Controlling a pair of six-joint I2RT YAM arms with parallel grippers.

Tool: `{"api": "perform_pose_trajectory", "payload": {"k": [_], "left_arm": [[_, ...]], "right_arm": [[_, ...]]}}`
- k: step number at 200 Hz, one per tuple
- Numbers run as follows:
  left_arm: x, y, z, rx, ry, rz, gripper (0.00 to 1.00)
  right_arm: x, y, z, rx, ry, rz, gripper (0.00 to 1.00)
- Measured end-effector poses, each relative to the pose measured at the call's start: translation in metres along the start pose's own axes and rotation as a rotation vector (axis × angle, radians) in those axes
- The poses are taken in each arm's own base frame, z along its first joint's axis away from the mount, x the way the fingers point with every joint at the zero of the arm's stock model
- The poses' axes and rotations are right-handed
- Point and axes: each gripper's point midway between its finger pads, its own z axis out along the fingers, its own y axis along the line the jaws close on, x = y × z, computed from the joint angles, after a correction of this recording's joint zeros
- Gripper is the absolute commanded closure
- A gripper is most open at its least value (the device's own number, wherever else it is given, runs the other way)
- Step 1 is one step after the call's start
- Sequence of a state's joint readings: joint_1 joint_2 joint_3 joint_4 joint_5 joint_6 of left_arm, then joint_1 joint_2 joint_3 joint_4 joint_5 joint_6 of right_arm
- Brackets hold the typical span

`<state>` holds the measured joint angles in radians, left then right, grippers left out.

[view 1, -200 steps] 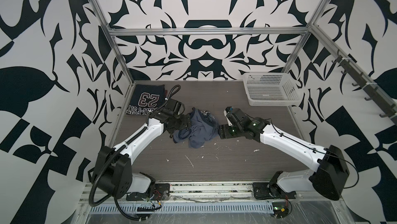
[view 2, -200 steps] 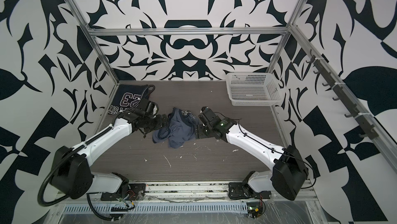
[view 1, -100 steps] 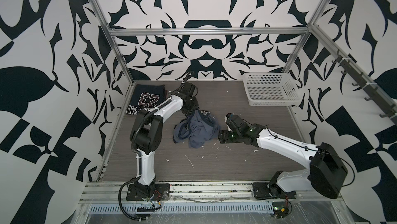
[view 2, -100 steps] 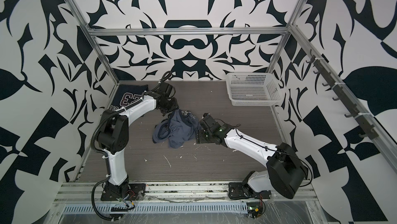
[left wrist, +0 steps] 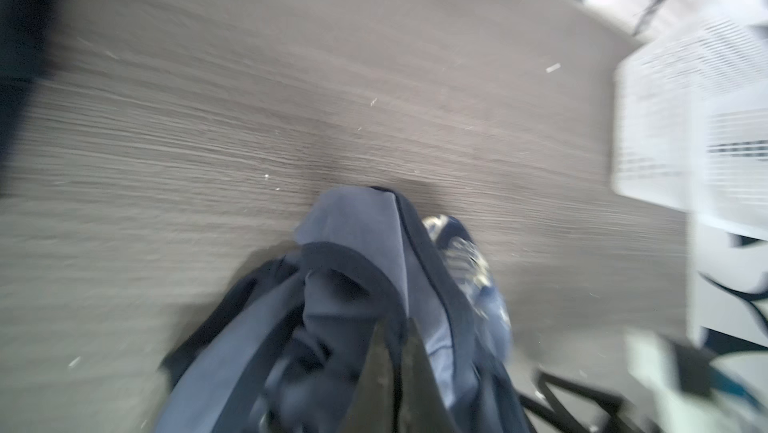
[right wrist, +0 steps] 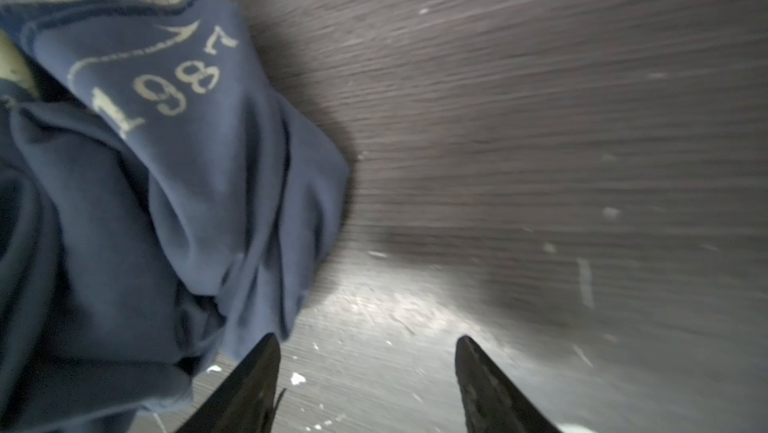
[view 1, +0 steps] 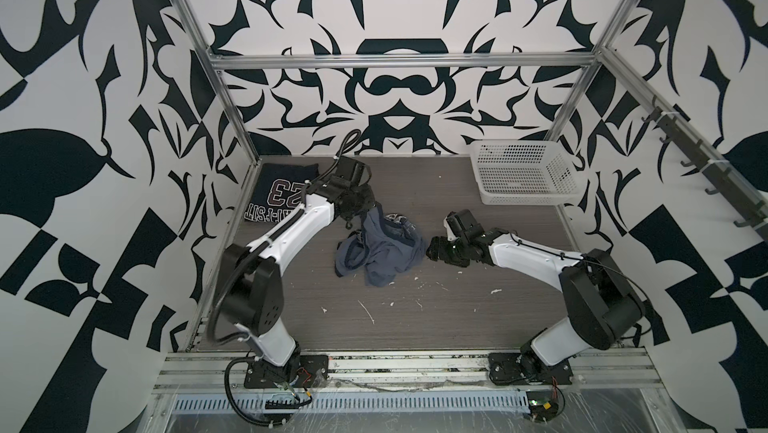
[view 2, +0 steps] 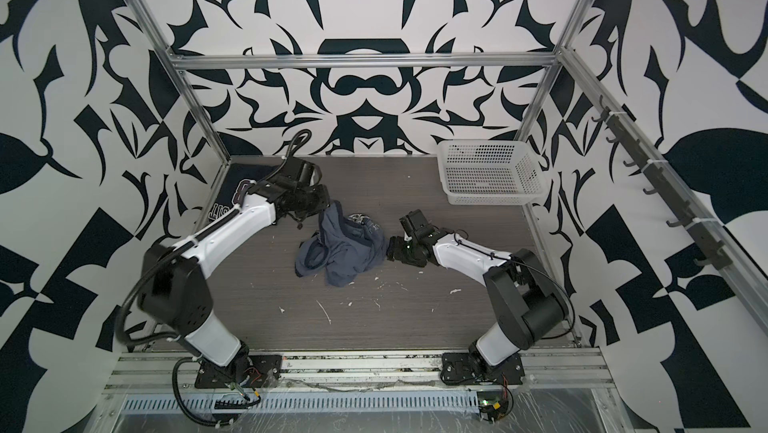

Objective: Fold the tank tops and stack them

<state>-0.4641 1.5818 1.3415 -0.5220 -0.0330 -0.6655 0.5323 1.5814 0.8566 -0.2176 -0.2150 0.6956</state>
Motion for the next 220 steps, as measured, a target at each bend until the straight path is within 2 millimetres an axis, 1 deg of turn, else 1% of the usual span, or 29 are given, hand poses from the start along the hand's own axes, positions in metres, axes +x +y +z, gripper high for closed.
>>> {"api": "perform_pose_trajectory", "payload": {"k": [14,25,38,54,61,68,72,80,88,103,119,124,133,146,164,167,174,179,186,195,203,210,220], "left_arm": [[-0.001,0.0,-0.026,0.027,-0.057,0.002,1.0],[0.001,0.003,-0.039,0.039,-0.085,0.0,1.0],[0.006,0.008,-0.047,0.042,-0.098,-0.006,1.0],[0.015,0.017,-0.049,0.027,-0.094,-0.013,1.0],[0.018,0.021,-0.048,0.017,-0.093,-0.015,1.0],[0.021,0.026,-0.047,0.001,-0.09,-0.016,1.0],[0.022,0.027,-0.047,-0.005,-0.09,-0.016,1.0],[0.022,0.03,-0.048,-0.02,-0.092,-0.014,1.0],[0.02,0.032,-0.051,-0.029,-0.103,-0.009,1.0],[0.014,0.038,-0.06,-0.046,-0.131,0.002,1.0],[0.0,0.047,-0.076,-0.074,-0.174,0.007,1.0],[-0.007,0.05,-0.081,-0.079,-0.187,0.005,1.0],[-0.024,0.056,-0.093,-0.088,-0.224,-0.006,1.0],[-0.059,0.065,-0.118,-0.094,-0.298,-0.041,1.0],[-0.107,0.073,-0.162,-0.075,-0.428,-0.086,1.0],[-0.115,0.073,-0.17,-0.068,-0.452,-0.092,1.0],[-0.132,0.074,-0.19,-0.054,-0.509,-0.105,1.0],[-0.14,0.073,-0.201,-0.044,-0.538,-0.109,1.0],[-0.151,0.07,-0.218,-0.025,-0.582,-0.111,1.0],[-0.162,0.064,-0.235,0.003,-0.63,-0.104,1.0],[-0.168,0.058,-0.246,0.026,-0.662,-0.095,1.0],[-0.168,0.055,-0.251,0.041,-0.676,-0.089,1.0],[-0.165,0.055,-0.25,0.053,-0.679,-0.086,1.0]], "right_arm": [[-0.001,0.007,0.009,-0.032,0.023,0.011,0.31],[-0.002,0.012,0.016,-0.052,0.038,0.019,0.34],[-0.003,0.017,0.025,-0.076,0.054,0.034,0.4],[-0.005,0.024,0.034,-0.111,0.073,0.042,0.5],[-0.007,0.028,0.037,-0.122,0.075,0.044,0.57],[-0.009,0.03,0.04,-0.13,0.08,0.052,0.66],[-0.01,0.031,0.042,-0.133,0.082,0.051,0.72],[-0.01,0.031,0.045,-0.133,0.087,0.046,0.88],[-0.01,0.031,0.046,-0.126,0.094,0.049,1.0],[-0.011,0.028,0.043,-0.096,0.099,0.038,1.0],[-0.019,0.026,0.031,-0.039,0.077,-0.003,1.0],[-0.025,0.026,0.024,-0.02,0.06,-0.024,1.0],[-0.038,0.029,0.006,0.004,0.02,-0.06,1.0],[-0.065,0.033,-0.027,0.017,-0.055,-0.091,1.0],[-0.12,0.032,-0.091,0.021,-0.222,-0.092,1.0],[-0.13,0.031,-0.106,0.022,-0.258,-0.089,1.0],[-0.146,0.031,-0.13,0.024,-0.318,-0.092,1.0],[-0.158,0.029,-0.151,0.034,-0.37,-0.089,1.0],[-0.17,0.029,-0.176,0.042,-0.427,-0.091,1.0],[-0.178,0.033,-0.203,0.043,-0.485,-0.104,1.0],[-0.179,0.039,-0.221,0.031,-0.521,-0.119,1.0],[-0.176,0.045,-0.231,0.019,-0.538,-0.133,1.0],[-0.167,0.049,-0.238,0.005,-0.539,-0.145,1.0]]}}
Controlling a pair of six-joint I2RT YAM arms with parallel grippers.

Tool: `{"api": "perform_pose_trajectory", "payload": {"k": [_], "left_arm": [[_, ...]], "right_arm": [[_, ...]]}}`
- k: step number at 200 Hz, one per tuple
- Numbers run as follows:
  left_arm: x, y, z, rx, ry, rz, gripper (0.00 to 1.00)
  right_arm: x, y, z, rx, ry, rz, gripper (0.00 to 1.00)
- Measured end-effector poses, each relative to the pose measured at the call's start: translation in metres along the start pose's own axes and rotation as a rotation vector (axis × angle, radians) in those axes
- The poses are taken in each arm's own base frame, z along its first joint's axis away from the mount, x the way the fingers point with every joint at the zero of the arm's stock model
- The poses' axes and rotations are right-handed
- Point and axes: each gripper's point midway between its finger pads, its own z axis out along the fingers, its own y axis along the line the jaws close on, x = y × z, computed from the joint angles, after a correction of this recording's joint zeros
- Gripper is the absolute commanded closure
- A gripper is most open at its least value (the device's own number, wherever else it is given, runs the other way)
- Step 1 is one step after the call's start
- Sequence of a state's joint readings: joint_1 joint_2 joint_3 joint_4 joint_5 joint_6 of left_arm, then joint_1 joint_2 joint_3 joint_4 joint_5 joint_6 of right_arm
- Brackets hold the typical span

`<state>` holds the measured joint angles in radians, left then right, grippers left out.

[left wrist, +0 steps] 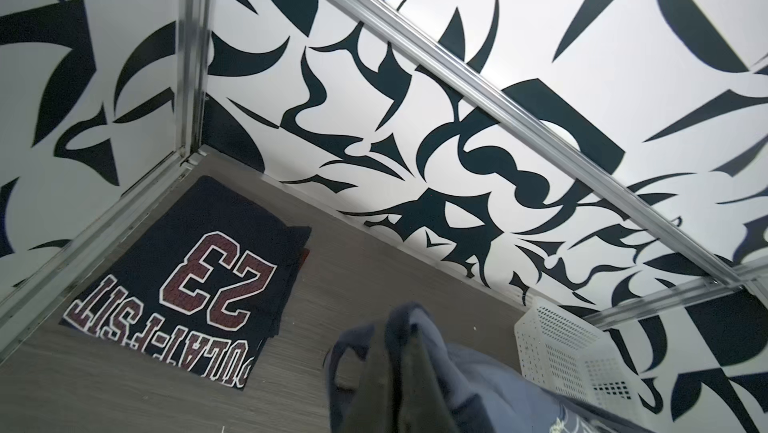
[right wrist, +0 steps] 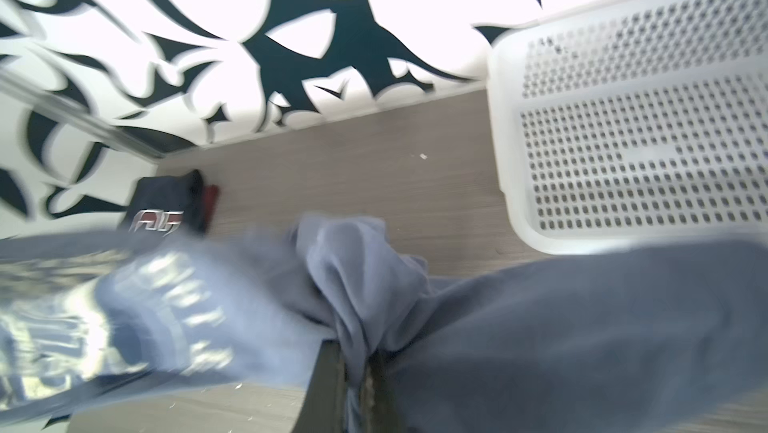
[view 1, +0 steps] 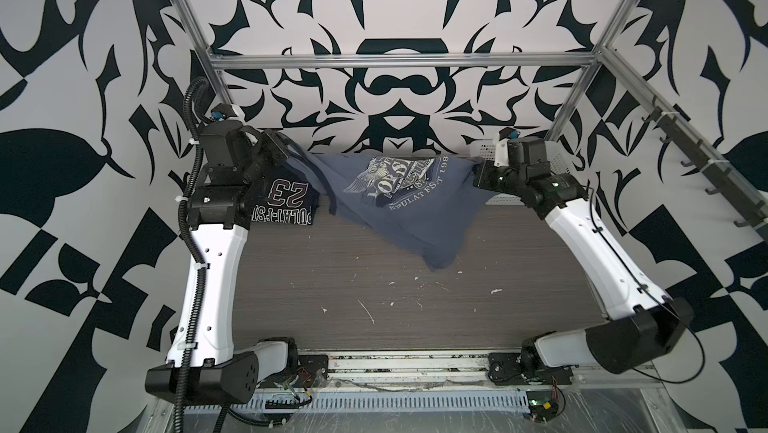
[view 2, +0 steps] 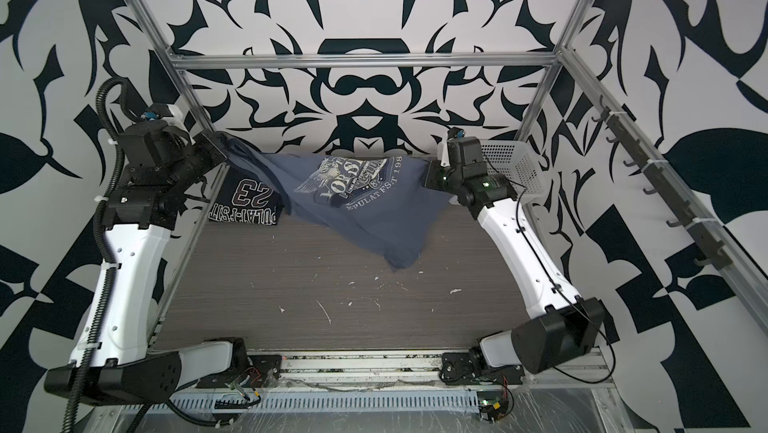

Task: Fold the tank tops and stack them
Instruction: 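Lift and stretch the blue-grey top apart with both grippers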

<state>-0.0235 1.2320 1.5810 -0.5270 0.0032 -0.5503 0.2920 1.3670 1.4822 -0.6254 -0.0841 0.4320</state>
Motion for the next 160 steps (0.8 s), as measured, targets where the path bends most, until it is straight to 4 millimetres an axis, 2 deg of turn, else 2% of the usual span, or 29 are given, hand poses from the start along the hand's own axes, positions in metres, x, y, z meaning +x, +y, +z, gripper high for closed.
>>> {"api": "perform_pose_trajectory", "payload": {"k": [9,23,55,69,85,105,118,146,160], "left_arm": [[0.011,0.005,0.0,0.002,0.014,-0.003,1.0],[0.04,0.021,0.002,-0.017,0.068,-0.014,1.0],[0.121,0.068,0.008,-0.113,0.245,-0.049,1.0],[0.144,0.081,0.008,-0.143,0.301,-0.061,1.0],[0.159,0.09,0.003,-0.165,0.336,-0.068,1.0],[0.157,0.087,-0.004,-0.157,0.333,-0.07,1.0],[0.148,0.077,-0.011,-0.133,0.327,-0.071,1.0],[0.105,0.042,-0.028,-0.038,0.242,-0.061,1.0],[0.082,0.027,-0.038,-0.002,0.183,-0.052,1.0]], "right_arm": [[0.008,0.0,-0.003,-0.007,0.01,-0.004,1.0],[0.031,-0.006,0.001,-0.004,0.06,-0.001,1.0],[0.106,-0.04,0.039,0.067,0.269,0.034,1.0],[0.13,-0.051,0.055,0.097,0.346,0.045,1.0],[0.14,-0.056,0.067,0.113,0.384,0.051,1.0],[0.142,-0.058,0.075,0.122,0.401,0.052,1.0],[0.133,-0.054,0.078,0.121,0.395,0.051,1.0],[0.085,-0.034,0.082,0.085,0.303,0.037,1.0],[0.055,-0.021,0.095,0.068,0.26,0.029,1.0]]}}
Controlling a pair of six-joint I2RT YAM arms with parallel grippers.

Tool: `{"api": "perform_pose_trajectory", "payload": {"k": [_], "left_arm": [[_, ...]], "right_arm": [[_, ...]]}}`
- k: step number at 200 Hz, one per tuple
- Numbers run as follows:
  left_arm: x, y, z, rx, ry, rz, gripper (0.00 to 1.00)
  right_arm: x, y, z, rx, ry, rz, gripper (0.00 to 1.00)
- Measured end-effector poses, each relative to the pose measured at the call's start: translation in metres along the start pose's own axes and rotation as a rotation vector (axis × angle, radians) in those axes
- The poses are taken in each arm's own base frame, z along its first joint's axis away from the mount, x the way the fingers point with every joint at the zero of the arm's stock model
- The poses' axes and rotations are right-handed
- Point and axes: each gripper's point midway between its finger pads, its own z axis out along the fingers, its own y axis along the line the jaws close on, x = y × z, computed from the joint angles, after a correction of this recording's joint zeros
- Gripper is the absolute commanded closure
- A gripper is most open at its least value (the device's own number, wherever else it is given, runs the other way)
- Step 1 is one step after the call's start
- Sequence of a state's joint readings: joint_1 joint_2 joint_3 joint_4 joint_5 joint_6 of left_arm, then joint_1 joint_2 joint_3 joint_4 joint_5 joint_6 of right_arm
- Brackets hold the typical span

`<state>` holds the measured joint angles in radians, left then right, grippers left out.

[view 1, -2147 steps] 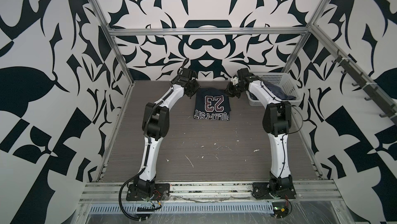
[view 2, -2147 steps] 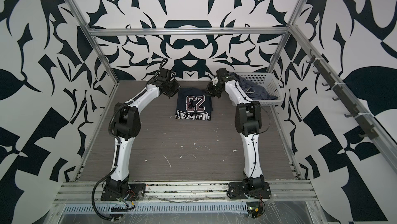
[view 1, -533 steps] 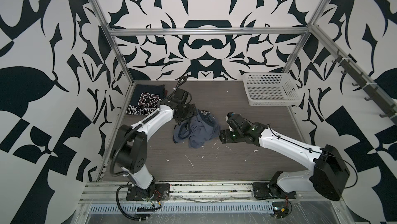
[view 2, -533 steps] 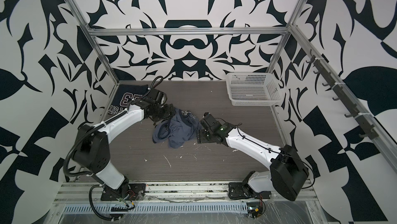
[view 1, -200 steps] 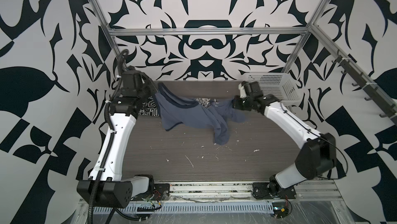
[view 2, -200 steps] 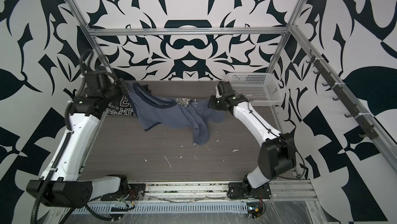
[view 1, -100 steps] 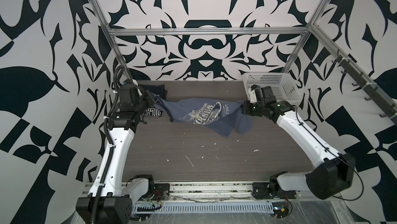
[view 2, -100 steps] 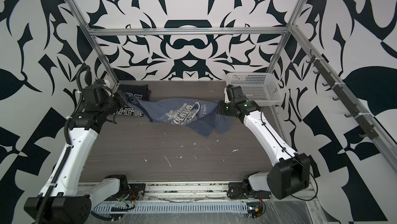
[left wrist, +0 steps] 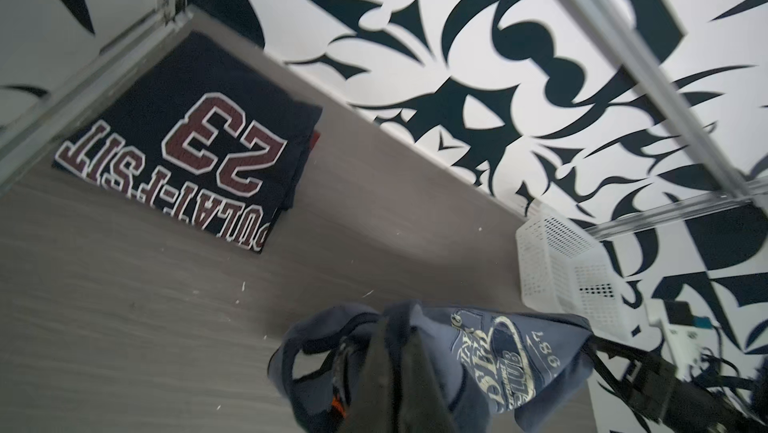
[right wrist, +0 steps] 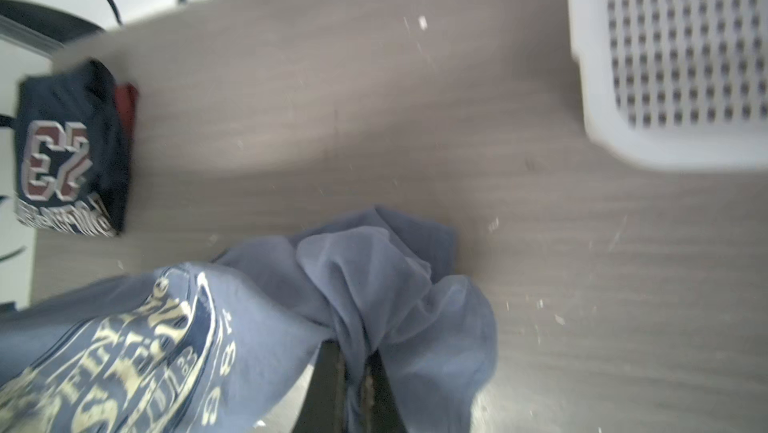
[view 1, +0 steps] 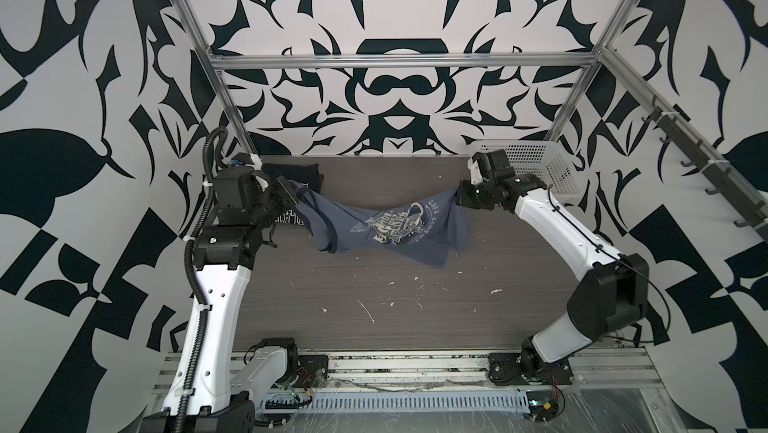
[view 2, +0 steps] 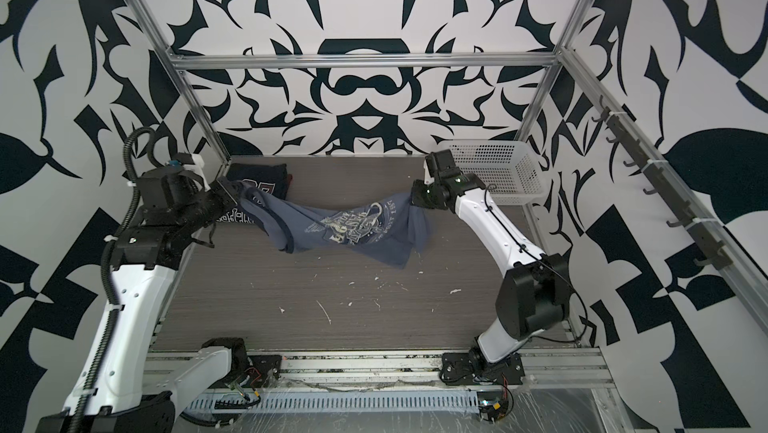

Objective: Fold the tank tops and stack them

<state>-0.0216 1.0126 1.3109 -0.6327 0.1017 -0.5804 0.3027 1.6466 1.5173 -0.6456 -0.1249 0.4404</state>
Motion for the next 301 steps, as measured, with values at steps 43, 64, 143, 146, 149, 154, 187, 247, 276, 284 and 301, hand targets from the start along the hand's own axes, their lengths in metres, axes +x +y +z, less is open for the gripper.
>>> {"api": "perform_pose_trajectory", "payload": {"k": [43,64,143,146,149,154,187,247,276,284,301], "left_arm": [[-0.012,0.004,0.006,-0.048,-0.024,-0.016,1.0],[0.0,0.031,0.035,-0.164,0.042,-0.032,1.0],[0.034,0.09,0.077,-0.379,0.158,-0.041,1.0],[0.034,0.09,0.076,-0.381,0.157,-0.04,1.0],[0.034,0.09,0.076,-0.381,0.156,-0.04,1.0],[0.033,0.091,0.076,-0.382,0.154,-0.039,1.0],[0.033,0.094,0.075,-0.389,0.147,-0.033,1.0],[0.043,0.102,0.075,-0.405,0.164,-0.034,1.0],[0.045,0.105,0.075,-0.409,0.167,-0.034,1.0],[0.045,0.105,0.075,-0.408,0.167,-0.034,1.0],[0.045,0.105,0.075,-0.408,0.166,-0.033,1.0]], "right_arm": [[-0.059,0.013,0.09,0.044,0.015,-0.03,0.48],[-0.036,-0.01,0.129,0.146,0.119,-0.07,0.33],[0.104,0.007,0.022,0.125,0.206,-0.225,0.34],[0.109,0.008,0.02,0.116,0.206,-0.222,0.35],[0.115,0.008,0.019,0.106,0.208,-0.219,0.35],[0.125,0.007,0.019,0.093,0.216,-0.212,0.37],[0.191,-0.022,0.039,0.102,0.341,-0.137,0.41],[0.21,-0.023,0.078,0.079,0.386,-0.073,0.49],[0.217,-0.024,0.089,0.081,0.408,-0.051,0.56],[0.215,-0.022,0.09,0.072,0.401,-0.048,0.6],[0.215,-0.021,0.092,0.068,0.4,-0.042,0.73]]}}
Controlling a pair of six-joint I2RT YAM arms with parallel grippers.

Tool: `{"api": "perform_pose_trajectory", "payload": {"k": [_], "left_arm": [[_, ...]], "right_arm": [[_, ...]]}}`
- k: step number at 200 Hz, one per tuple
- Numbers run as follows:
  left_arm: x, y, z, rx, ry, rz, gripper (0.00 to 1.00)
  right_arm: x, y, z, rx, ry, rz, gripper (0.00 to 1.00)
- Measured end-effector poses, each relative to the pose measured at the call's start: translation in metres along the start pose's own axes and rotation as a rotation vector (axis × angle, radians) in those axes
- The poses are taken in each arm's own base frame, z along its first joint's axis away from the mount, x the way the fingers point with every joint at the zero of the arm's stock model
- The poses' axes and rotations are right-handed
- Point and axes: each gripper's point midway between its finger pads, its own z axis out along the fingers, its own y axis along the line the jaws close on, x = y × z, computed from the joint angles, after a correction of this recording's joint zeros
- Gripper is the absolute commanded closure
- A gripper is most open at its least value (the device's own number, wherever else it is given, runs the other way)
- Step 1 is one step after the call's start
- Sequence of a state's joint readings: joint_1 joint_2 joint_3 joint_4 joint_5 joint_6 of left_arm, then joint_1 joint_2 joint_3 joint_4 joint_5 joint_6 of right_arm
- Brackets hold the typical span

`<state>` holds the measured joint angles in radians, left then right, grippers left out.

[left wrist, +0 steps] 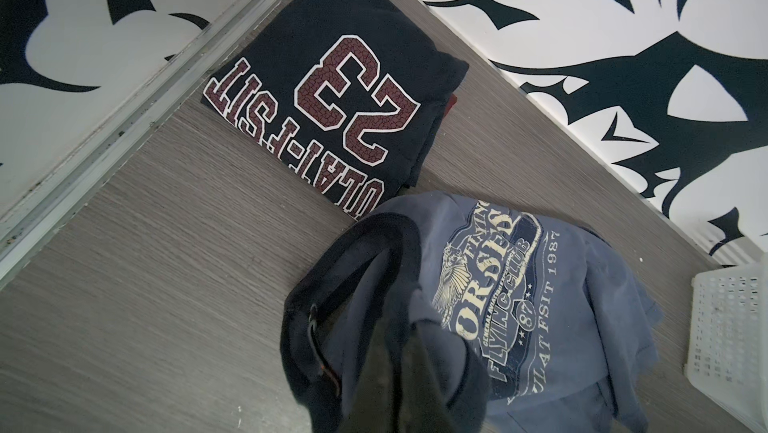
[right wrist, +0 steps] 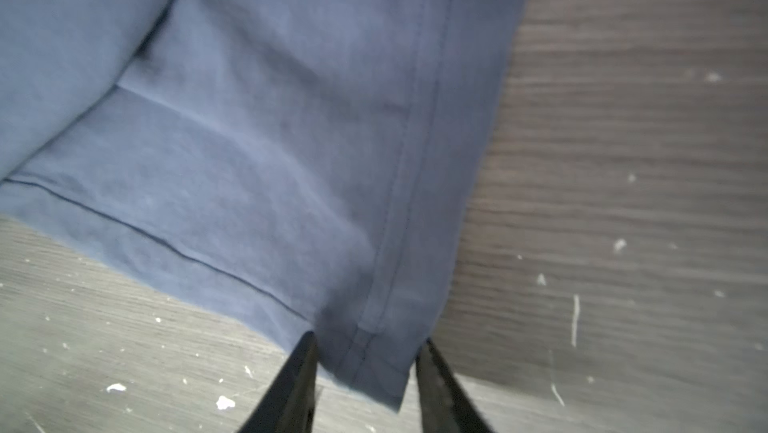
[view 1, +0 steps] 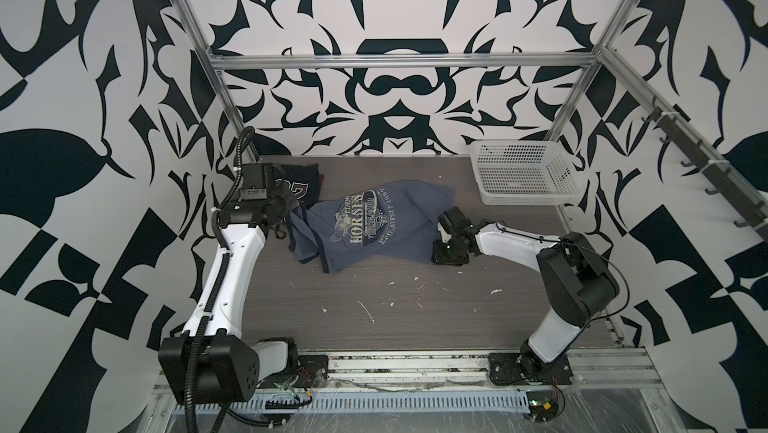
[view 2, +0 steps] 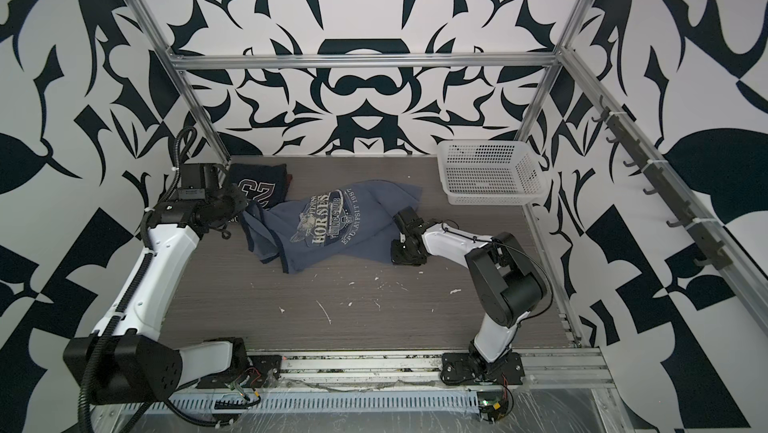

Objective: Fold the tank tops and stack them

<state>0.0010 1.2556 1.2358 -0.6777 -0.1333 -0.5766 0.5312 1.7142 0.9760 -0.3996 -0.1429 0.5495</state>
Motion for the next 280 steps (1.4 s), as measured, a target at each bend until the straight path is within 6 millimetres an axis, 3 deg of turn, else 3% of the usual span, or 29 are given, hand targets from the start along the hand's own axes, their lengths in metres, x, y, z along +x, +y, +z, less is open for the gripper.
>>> {"api": "perform_pose_trajectory", "payload": {"k": [34,60,73,93,112,130,142,154,164,173,205,221,241,280], "left_arm": [[0.0,0.001,0.0,-0.003,-0.001,0.0,1.0],[-0.003,0.004,-0.004,-0.005,-0.013,-0.001,1.0],[-0.006,0.005,-0.009,-0.002,-0.026,-0.001,1.0],[-0.013,0.004,-0.03,0.02,-0.073,0.002,1.0],[-0.024,0.0,-0.065,0.069,-0.155,0.002,1.0],[-0.037,-0.006,-0.11,0.131,-0.266,-0.001,1.0],[-0.043,-0.006,-0.136,0.16,-0.335,-0.008,1.0],[-0.048,-0.007,-0.158,0.187,-0.389,-0.012,1.0],[-0.052,-0.009,-0.168,0.203,-0.414,-0.014,1.0],[-0.051,-0.01,-0.167,0.209,-0.412,-0.014,1.0],[-0.034,-0.005,-0.126,0.166,-0.3,-0.011,1.0],[-0.021,0.002,-0.105,0.129,-0.24,-0.011,1.0],[-0.01,0.009,-0.096,0.103,-0.2,-0.009,1.0],[-0.01,0.011,-0.105,0.106,-0.223,-0.01,1.0]], "right_arm": [[0.001,0.0,-0.007,0.011,-0.008,-0.014,1.0],[-0.001,0.004,-0.043,0.001,-0.055,-0.045,1.0],[-0.006,0.008,-0.075,-0.006,-0.116,-0.069,1.0],[-0.018,0.015,-0.141,-0.025,-0.261,-0.105,1.0],[-0.026,0.013,-0.208,-0.037,-0.412,-0.113,1.0],[-0.03,0.002,-0.268,-0.027,-0.553,-0.09,1.0],[-0.032,-0.007,-0.295,-0.017,-0.62,-0.071,1.0],[-0.031,-0.015,-0.305,-0.003,-0.637,-0.051,0.98],[-0.029,-0.015,-0.304,-0.013,-0.627,-0.047,0.91],[-0.027,-0.011,-0.291,-0.036,-0.592,-0.048,0.82],[0.003,-0.006,-0.186,-0.057,-0.333,-0.028,0.5],[0.028,-0.001,-0.138,-0.044,-0.198,-0.034,0.47],[0.044,0.011,-0.106,-0.054,-0.122,-0.052,0.46],[0.036,0.026,-0.064,-0.079,-0.086,-0.033,0.46]]}}
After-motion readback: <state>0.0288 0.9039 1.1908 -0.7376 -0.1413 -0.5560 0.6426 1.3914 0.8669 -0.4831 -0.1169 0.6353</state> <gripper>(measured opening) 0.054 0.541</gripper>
